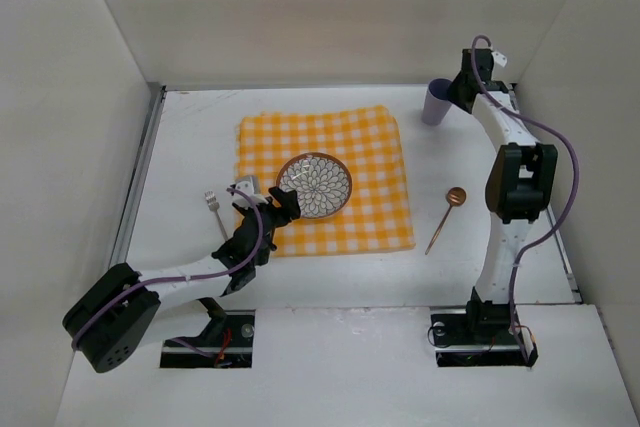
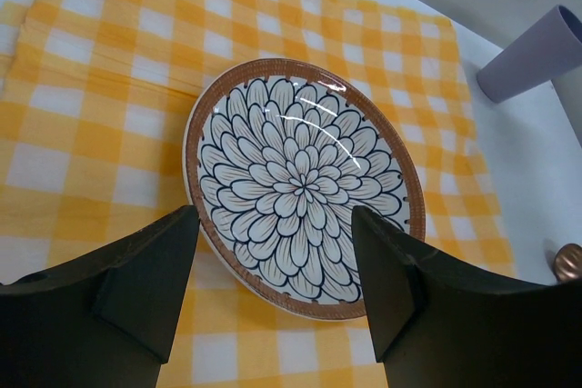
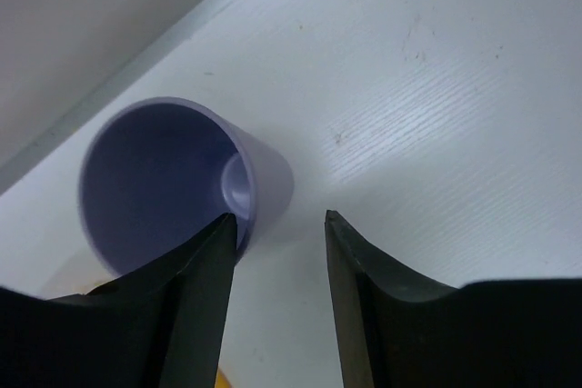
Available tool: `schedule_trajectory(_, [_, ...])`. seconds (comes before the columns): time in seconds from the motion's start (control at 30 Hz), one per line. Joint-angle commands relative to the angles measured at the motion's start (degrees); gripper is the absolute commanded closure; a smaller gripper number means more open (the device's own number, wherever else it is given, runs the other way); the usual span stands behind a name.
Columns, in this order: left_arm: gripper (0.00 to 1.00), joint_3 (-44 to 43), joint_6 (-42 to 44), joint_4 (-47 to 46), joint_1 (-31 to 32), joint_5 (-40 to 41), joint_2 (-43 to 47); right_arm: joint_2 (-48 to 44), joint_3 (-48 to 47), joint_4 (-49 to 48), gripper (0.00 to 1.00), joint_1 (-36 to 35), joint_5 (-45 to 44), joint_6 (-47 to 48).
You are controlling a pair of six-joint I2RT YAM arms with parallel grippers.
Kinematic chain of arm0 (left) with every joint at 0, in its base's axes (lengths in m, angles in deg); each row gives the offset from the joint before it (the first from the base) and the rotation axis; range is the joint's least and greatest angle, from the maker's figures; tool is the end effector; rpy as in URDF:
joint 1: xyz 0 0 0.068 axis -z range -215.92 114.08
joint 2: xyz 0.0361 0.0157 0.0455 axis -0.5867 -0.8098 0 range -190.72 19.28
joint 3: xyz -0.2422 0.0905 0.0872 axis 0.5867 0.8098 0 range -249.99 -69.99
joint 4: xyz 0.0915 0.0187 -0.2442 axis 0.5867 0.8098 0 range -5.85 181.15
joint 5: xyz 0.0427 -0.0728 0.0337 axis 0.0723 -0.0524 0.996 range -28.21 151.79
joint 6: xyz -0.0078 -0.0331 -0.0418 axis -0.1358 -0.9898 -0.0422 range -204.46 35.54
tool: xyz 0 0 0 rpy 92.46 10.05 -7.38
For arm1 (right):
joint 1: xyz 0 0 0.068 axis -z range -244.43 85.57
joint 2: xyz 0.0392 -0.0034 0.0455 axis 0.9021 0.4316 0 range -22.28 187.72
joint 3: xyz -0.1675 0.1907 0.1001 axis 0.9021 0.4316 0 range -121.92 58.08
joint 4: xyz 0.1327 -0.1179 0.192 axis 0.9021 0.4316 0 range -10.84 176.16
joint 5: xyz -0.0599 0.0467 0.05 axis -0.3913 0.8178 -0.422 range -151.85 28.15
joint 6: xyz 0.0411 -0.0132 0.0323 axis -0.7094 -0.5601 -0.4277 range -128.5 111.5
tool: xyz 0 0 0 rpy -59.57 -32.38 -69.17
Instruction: Set the dinner table for one person
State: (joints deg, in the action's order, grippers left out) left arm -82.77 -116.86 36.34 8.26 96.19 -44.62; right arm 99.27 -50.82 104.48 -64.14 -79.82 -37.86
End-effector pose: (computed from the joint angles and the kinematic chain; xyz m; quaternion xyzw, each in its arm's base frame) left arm 0.1628 -0.1303 0.1916 -0.1305 0.7119 -0.2376 0.6479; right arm 0.4953 -0.0134 0.2770 0.2934 0.8406 -0.0271 0.4546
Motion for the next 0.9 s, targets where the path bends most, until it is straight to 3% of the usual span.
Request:
schedule_trajectory(0.0, [0.34,-1.46,-0.64,-3.69,-0.28,0.06,0.18,2.18,-4.83,3.24,0.52,-0.42,1.8,1.15])
schedule_trajectory(0.17, [0.34,-1.73,-0.82,-3.87,-0.46,-0.46,-0.96,3.69,-4.57,2.63,0.75,-0.51,1.63,0.36])
schedule_trajectory(0.3, [0.34,-1.81,-1.0,-3.87,-0.72,-0.64,-0.88,-2.18,-0.62,0.35,0.88,-0.51,-1.08,1.06])
schedule_trajectory(0.57, [0.34,-2.17,-1.52,-3.87,-0.64,-1.34,-1.49,-14.5,1.59,2.09,0.89,-9.28,-0.57,8.44])
schedule_trajectory(0.87, [0.34,-1.46,-1.7,-3.78,0.42,-1.78,0.53,-8.72,-3.41,7.98,0.9,-20.54,3.73,10.38])
